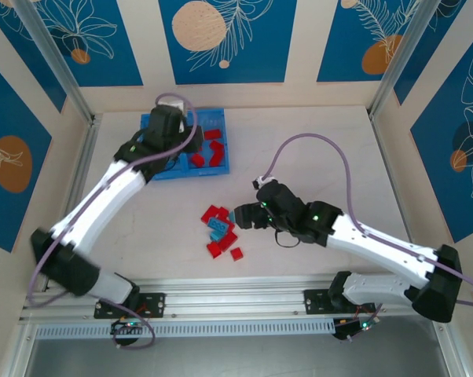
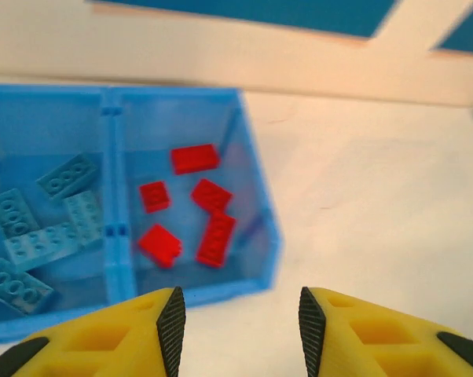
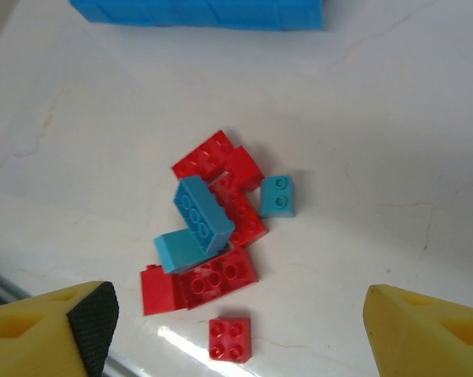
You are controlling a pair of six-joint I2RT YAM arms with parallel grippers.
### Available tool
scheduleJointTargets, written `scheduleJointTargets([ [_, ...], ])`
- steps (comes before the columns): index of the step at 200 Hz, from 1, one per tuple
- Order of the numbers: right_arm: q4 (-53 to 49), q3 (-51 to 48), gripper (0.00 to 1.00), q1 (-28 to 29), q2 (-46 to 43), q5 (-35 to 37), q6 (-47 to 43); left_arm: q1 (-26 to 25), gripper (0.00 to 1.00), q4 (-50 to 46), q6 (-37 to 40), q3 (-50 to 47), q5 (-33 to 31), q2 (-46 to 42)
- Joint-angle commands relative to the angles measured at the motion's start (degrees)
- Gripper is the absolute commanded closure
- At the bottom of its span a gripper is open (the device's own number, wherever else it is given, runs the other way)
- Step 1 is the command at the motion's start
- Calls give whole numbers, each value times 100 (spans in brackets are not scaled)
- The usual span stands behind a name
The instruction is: Sort the legos into containers by color
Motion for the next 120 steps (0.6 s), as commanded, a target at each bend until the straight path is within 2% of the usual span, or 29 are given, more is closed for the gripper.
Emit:
scheduleJointTargets([
  [1, 321, 130, 17, -247, 484, -397, 190, -497, 55, -203, -267, -873, 112, -517],
  [25, 448, 306, 17, -490, 1069, -671, 201, -958, 56, -461, -333, -1679, 137, -1130],
  [47, 625, 442, 20, -558, 1503, -1121, -49, -1170, 55, -747, -564, -2233, 374, -1459],
  [72, 943, 579, 25, -553, 2093, -2153, -603, -1256, 53, -979, -829, -2704, 263, -1909],
  [81, 808, 790, 30, -546, 2432, -2398, -676, -1255, 49, -925, -852, -2879, 84, -2175],
  [97, 587, 1174, 36, -422, 2914, -2519, -831, -1255, 44, -862, -738, -3077, -212, -2605],
  [120, 442, 1512, 40, -291, 3405, -2375, -961, -1246, 41, -763, -466, -3255, -426, -3019],
])
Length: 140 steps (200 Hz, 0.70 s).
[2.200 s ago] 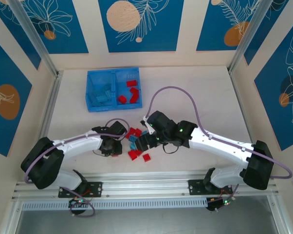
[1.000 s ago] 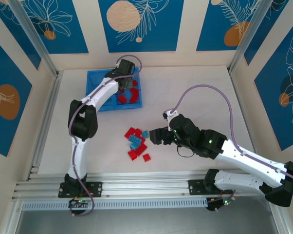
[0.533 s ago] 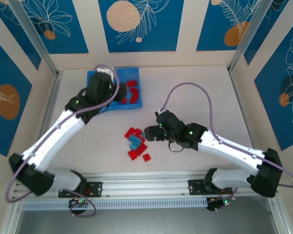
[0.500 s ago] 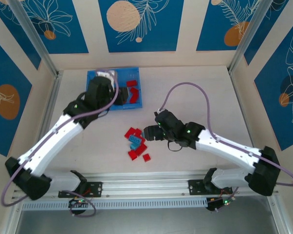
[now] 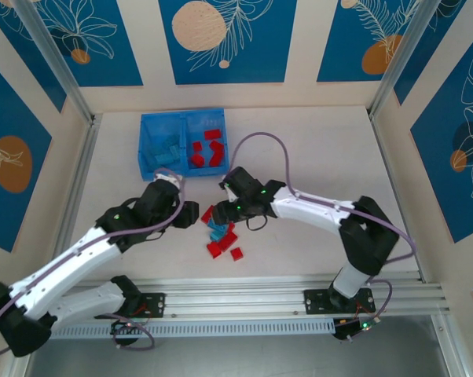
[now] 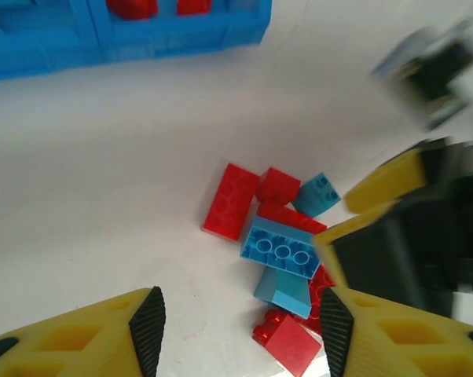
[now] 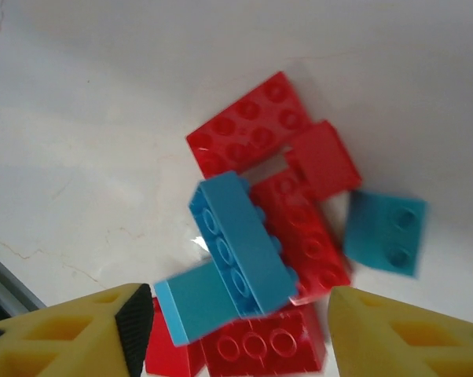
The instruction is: Sort the legos into containers by color
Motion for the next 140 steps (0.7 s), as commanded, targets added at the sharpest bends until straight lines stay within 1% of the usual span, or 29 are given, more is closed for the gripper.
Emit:
scheduleJointTargets([
  [1, -197, 397, 40, 158, 425, -331, -334, -42, 41, 105, 182, -148, -403, -377],
  [27, -478, 649, 39, 212, 858, -60, -417, -42, 40, -59, 241, -172, -533, -495],
  [62, -559, 718, 38, 308, 1116, -122, -531, -42, 39, -177, 198, -240, -669, -550],
  [93, -994, 1006, 39, 444, 1534, 308, -598, -44, 38, -116, 197, -289, -826, -623],
  [118, -970, 1117, 43, 454, 1752, 126, -629, -42, 38, -135, 199, -288, -907, -610],
  [140, -978, 1298, 45, 425, 1985, -66, -640, -42, 38, -215, 175, -288, -1027, -626],
])
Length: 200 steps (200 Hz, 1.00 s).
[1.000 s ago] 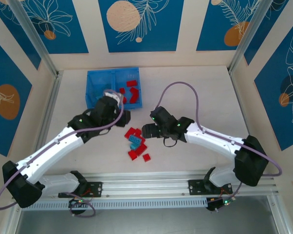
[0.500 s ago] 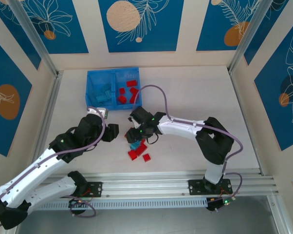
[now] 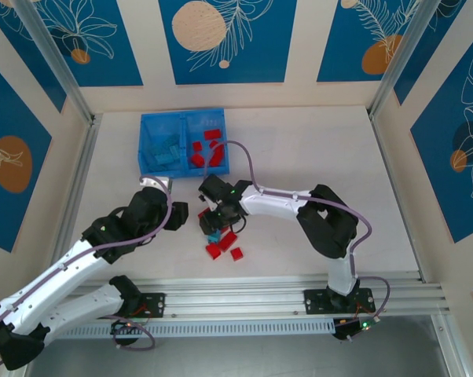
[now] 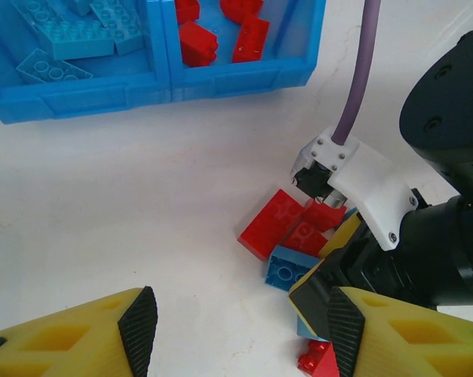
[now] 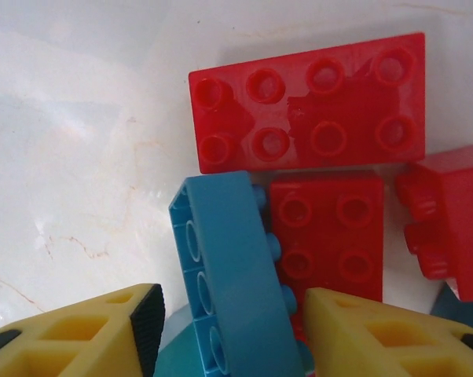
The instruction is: Sort the legos into containers by color
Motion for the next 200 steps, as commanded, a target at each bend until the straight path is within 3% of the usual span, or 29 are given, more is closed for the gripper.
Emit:
scheduleJointTargets([
  [1, -280, 120, 45, 20, 442, -228, -92, -42, 38, -131, 39, -26, -268, -87],
  [42, -545, 622, 57, 40, 786, -385, -146, -43, 37, -230, -8, -52, -424, -165],
  [80, -625, 691, 64, 131, 539, -474, -210, -42, 37, -232, -29, -131, -581, -236],
  [152, -484, 656, 70, 366, -424, 505, -186, -47, 34, -313, -165, -149, -810, -299],
  [200, -98, 774, 71, 362, -982, 1178, -256, -43, 29, -513, -520, -45, -1395, -745],
])
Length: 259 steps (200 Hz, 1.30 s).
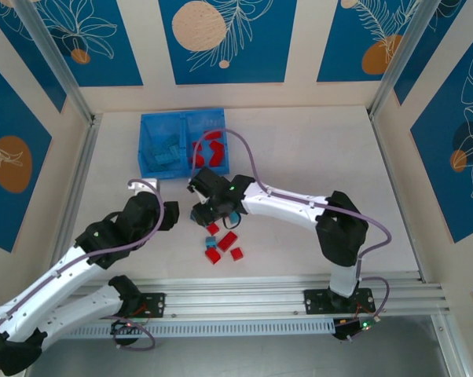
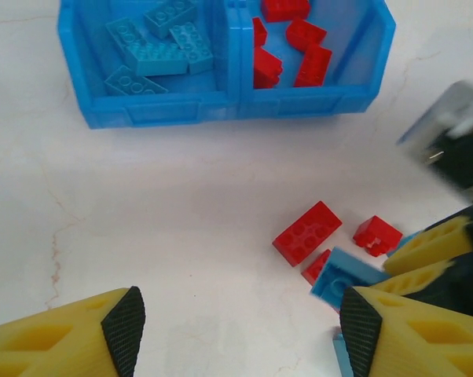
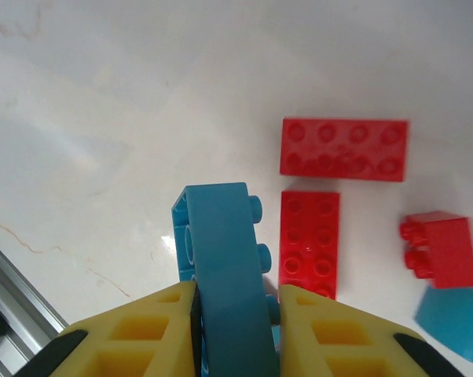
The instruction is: Sort the legos into containers by color
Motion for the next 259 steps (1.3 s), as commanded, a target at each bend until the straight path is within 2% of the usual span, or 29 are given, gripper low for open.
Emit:
scheduleJointTargets([
  [1, 288, 104, 71, -19, -302, 531, -75, -42, 29, -202, -276, 58, -531, -344],
  [32, 769, 814, 71, -221, -26, 968, -361, -38, 20, 6, -270, 41, -797, -883],
  [70, 948, 2523, 71, -593, 1192, 1069, -628, -47, 7, -197, -235, 119, -1026, -1164],
  [103, 495, 4813, 71, -788, 2762, 1044, -1007, -43, 0, -427, -266, 134, -1102, -1306],
  [130, 171, 6947, 71, -927, 4174, 890, -1359, -42, 0, -409, -176, 68, -1104, -1404],
  [143, 357, 7574, 70, -969, 4642, 680, -1502, -42, 0, -387, -98, 51, -1102, -1426],
  [174, 1670, 7427, 64, -984, 4816, 410, -1771, -42, 0, -227, 85, -105, -1051, -1396],
  [191, 1835, 7530, 50, -1001, 4805, 365, -1690, -42, 0, -270, 90, -110, -984, -1340],
  [203, 1745, 7633, 38, -996, 4762, 408, -1673, -44, 0, -279, 102, -125, -956, -1311],
  [214, 1584, 7650, 33, -970, 4643, 429, -1668, -42, 0, -262, 103, -139, -931, -1280],
  [240, 840, 7514, 32, -928, 4081, 355, -1482, -46, 0, -201, 75, -28, -768, -1080],
  [259, 192, 7069, 32, -917, 3346, 310, -1189, -44, 0, -146, 29, 95, -548, -803],
])
